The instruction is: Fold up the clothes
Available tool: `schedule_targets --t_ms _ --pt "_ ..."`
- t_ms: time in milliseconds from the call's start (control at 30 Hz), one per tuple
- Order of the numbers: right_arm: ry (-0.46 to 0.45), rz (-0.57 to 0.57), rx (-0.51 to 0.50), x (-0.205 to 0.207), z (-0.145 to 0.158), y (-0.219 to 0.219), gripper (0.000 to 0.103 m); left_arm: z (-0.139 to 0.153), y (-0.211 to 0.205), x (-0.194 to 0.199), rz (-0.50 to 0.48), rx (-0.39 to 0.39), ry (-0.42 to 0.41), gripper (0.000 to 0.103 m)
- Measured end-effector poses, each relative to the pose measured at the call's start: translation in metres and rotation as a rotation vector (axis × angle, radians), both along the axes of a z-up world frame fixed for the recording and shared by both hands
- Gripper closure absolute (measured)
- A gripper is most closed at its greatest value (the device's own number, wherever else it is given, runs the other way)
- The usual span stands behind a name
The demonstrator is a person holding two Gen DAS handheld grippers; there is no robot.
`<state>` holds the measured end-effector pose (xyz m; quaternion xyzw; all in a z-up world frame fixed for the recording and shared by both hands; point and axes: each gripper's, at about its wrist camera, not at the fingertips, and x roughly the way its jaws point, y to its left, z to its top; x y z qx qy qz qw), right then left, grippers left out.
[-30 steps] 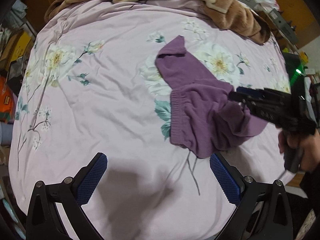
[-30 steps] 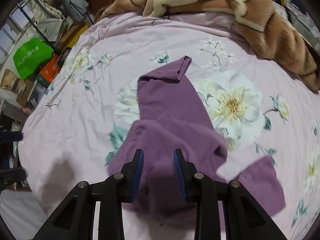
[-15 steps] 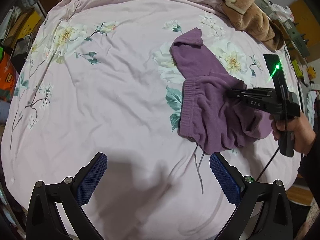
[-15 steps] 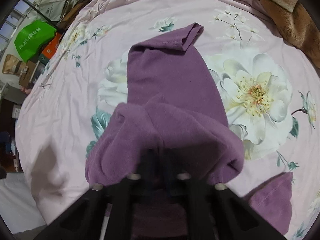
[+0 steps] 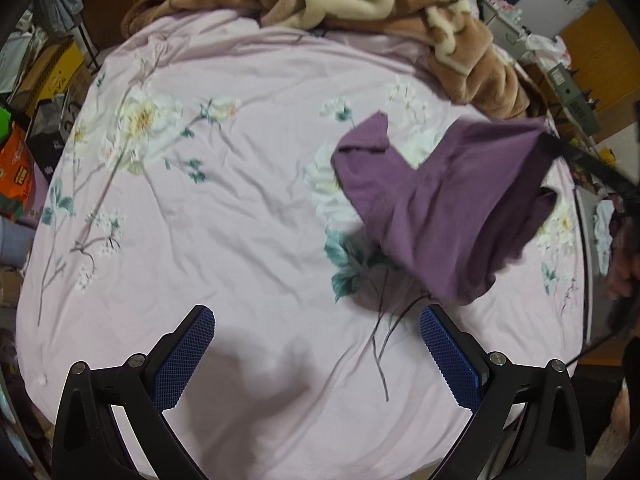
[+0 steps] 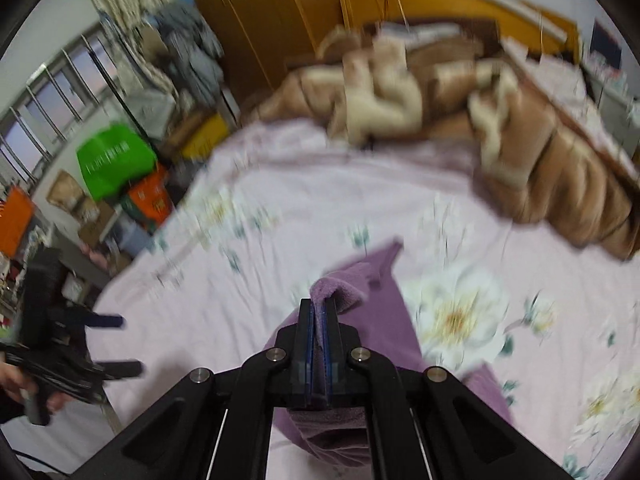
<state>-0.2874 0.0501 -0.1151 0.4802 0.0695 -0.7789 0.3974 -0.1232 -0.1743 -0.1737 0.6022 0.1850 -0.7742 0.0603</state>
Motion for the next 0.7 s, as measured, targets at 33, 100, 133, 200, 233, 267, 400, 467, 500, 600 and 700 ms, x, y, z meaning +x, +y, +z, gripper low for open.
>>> schedule_targets --t_ms 33,100,133,200,233,267,400,467,500,600,700 --pt "0.019 -0.002 -0.017 0.004 0.016 -0.004 0.099 0.004 -0.005 0.000 -0.003 0.002 0.008 0.000" --pt "0.039 -0.002 -0.044 0.015 0.040 -0.013 0.099 0.010 -0.018 0.001 -0.010 0.002 0.020 0.000" --pt "0.038 0.005 -0.051 0.023 0.044 -0.022 0.099 0.012 -0.024 0.002 -0.012 0.001 0.027 0.000" --pt "0.007 0.035 -0.055 0.046 0.036 -0.045 0.099 0.015 -0.040 0.006 -0.015 -0.004 0.036 0.000" --pt "-0.011 0.051 -0.057 0.057 0.031 -0.056 0.099 0.015 -0.048 0.009 -0.016 -0.009 0.036 0.000" --pt "-0.048 0.068 -0.055 0.072 0.014 -0.073 0.099 0.015 -0.057 0.012 -0.015 -0.014 0.036 0.000" --pt "-0.213 0.076 -0.033 0.117 -0.066 -0.122 0.096 0.000 -0.086 0.028 -0.019 -0.027 0.007 0.000" --pt "-0.268 0.065 -0.016 0.136 -0.092 -0.137 0.095 -0.010 -0.098 0.036 -0.022 -0.028 -0.012 0.000" --pt "-0.294 0.059 -0.014 0.145 -0.105 -0.144 0.095 -0.017 -0.101 0.040 -0.025 -0.024 -0.025 0.000" --pt "-0.341 0.032 -0.005 0.165 -0.131 -0.157 0.088 -0.037 -0.109 0.052 -0.036 -0.007 -0.061 0.000" --pt "-0.321 -0.027 0.020 0.167 -0.135 -0.146 0.085 -0.053 -0.108 0.054 -0.051 0.020 -0.079 0.000"
